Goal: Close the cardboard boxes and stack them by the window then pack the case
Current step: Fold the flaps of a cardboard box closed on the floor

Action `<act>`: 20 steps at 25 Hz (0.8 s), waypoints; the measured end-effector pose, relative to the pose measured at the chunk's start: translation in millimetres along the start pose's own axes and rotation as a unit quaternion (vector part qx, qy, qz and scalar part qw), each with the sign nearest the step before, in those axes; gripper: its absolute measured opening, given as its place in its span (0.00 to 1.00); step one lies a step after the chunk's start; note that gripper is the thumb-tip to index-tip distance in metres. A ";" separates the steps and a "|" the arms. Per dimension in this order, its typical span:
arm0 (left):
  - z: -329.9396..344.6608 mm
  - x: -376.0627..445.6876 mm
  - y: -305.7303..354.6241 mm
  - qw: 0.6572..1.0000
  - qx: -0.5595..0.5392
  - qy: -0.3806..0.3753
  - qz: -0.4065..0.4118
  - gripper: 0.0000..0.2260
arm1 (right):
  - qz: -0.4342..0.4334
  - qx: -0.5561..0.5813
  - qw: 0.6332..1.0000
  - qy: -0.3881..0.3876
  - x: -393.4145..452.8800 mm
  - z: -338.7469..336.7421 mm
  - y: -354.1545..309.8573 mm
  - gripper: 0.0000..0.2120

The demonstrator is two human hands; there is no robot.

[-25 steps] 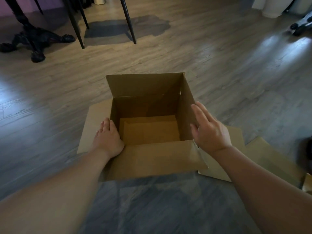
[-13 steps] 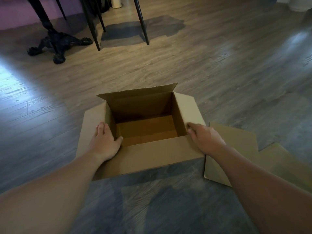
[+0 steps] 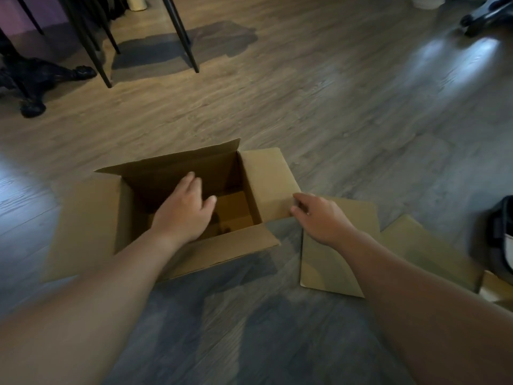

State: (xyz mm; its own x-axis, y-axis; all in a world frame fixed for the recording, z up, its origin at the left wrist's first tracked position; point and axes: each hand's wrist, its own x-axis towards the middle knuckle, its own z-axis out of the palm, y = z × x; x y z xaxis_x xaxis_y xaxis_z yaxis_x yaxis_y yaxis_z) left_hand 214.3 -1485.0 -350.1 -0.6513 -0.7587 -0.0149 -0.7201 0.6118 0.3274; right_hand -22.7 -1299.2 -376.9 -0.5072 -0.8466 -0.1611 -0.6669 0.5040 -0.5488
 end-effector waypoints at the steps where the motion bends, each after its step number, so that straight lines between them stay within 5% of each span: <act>1: 3.1 6.1 27.0 0.999 -0.018 0.019 0.046 0.27 | 0.017 0.005 1.000 0.018 -3.6 -6.0 11.2 0.23; 6: 26.7 7.3 151.9 0.966 -0.047 0.041 0.251 0.17 | 0.156 -0.019 0.986 0.053 -33.2 -27.4 87.6 0.27; 9: 66.0 -6.6 197.8 0.953 0.020 -0.044 0.300 0.13 | 0.224 -0.068 0.972 0.011 -62.0 -27.7 130.9 0.23; 14: 136.9 -21.0 216.9 0.933 0.148 -0.291 0.148 0.07 | 0.400 -0.006 0.917 0.013 -109.9 -14.6 180.6 0.16; 17: 168.3 -25.4 206.5 0.912 0.124 -0.389 0.042 0.29 | 0.508 0.048 0.860 0.019 -134.7 -7.9 205.0 0.24; 20: 185.7 -24.0 194.0 0.916 0.071 -0.394 0.013 0.33 | 0.530 0.059 0.846 0.024 -139.7 -1.8 210.2 0.28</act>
State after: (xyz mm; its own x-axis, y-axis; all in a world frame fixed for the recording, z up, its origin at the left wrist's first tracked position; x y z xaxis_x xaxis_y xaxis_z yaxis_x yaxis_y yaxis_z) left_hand 45.7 -1306.5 -461.7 -0.5981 -0.3804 -0.7054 -0.6900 0.6921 0.2119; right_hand -93.1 -1074.7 -468.3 -0.8095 0.0798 -0.5817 0.2339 0.9525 -0.1949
